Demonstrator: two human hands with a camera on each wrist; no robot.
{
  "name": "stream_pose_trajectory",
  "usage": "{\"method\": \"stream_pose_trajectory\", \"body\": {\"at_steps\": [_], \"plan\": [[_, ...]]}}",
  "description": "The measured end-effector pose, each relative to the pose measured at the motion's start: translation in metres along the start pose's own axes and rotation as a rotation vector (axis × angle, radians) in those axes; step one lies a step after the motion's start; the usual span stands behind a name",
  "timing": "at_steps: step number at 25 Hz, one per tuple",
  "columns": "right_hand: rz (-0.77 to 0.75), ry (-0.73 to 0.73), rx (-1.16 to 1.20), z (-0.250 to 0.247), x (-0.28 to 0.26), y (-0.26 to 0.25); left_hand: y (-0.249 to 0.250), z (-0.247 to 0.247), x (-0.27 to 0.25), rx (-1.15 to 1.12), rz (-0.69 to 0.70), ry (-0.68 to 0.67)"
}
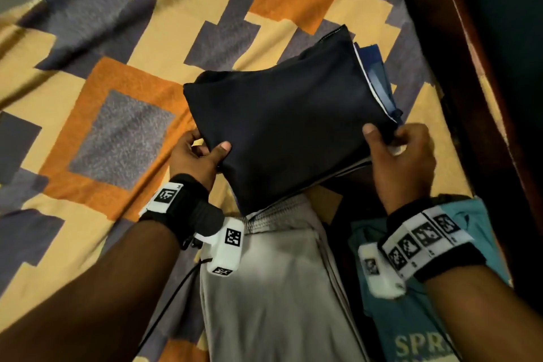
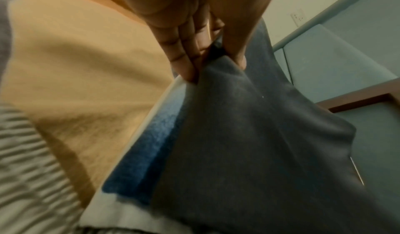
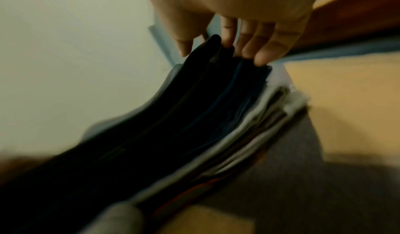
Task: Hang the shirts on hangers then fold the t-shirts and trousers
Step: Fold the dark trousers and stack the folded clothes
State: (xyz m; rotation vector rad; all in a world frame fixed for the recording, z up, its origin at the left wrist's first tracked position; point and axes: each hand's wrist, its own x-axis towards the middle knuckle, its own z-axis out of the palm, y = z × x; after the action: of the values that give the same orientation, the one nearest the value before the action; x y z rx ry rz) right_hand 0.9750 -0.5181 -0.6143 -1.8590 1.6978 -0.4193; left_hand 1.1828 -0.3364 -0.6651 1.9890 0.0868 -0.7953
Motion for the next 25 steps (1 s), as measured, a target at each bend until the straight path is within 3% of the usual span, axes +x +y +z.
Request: {"method": "stream_pose_trajectory", "body": {"at_steps": [1, 2, 3, 5, 7, 11, 14, 16, 18, 21, 25], "plan": [[-0.229, 0.087, -0.116, 0.0, 0.01, -0.005, 0.0, 0.0, 0.001, -0.016, -0.005, 0.008], [-0.371, 0.071, -0.179, 0.001, 0.022, -0.014, -0.001, 0.0, 0.002, -0.025, -0.002, 0.01], [-0.402, -0.023, -0.198, 0.006, 0.036, -0.025, 0.0, 0.0, 0.002, -0.031, -0.001, 0.012], [-0.272, -0.284, -0.273, 0.024, 0.063, -0.04, 0.0, 0.001, 0.0, -0.053, -0.002, 0.011], [-0.17, -0.436, -0.427, 0.034, 0.079, -0.048, 0.003, 0.001, -0.003, -0.082, 0.017, -0.014], [-0.005, -0.629, -0.234, 0.022, 0.094, -0.055, 0.012, -0.004, 0.0, -0.211, 0.031, -0.133], [-0.054, -0.553, -0.223, 0.016, 0.099, -0.049, 0.012, -0.003, 0.007, -0.196, 0.059, -0.135], [-0.124, -0.392, -0.43, 0.021, 0.092, -0.036, 0.008, 0.001, 0.007, -0.06, 0.076, -0.046], [-0.079, -0.298, -0.37, 0.029, 0.092, -0.02, -0.001, 0.009, 0.01, 0.074, 0.057, 0.039], [0.162, -0.455, -0.044, 0.041, 0.11, 0.005, -0.015, 0.016, 0.011, -0.038, -0.183, 0.07], [0.216, -0.614, -0.252, 0.041, 0.132, 0.011, -0.005, 0.015, 0.014, -0.159, -0.382, -0.12]]}}
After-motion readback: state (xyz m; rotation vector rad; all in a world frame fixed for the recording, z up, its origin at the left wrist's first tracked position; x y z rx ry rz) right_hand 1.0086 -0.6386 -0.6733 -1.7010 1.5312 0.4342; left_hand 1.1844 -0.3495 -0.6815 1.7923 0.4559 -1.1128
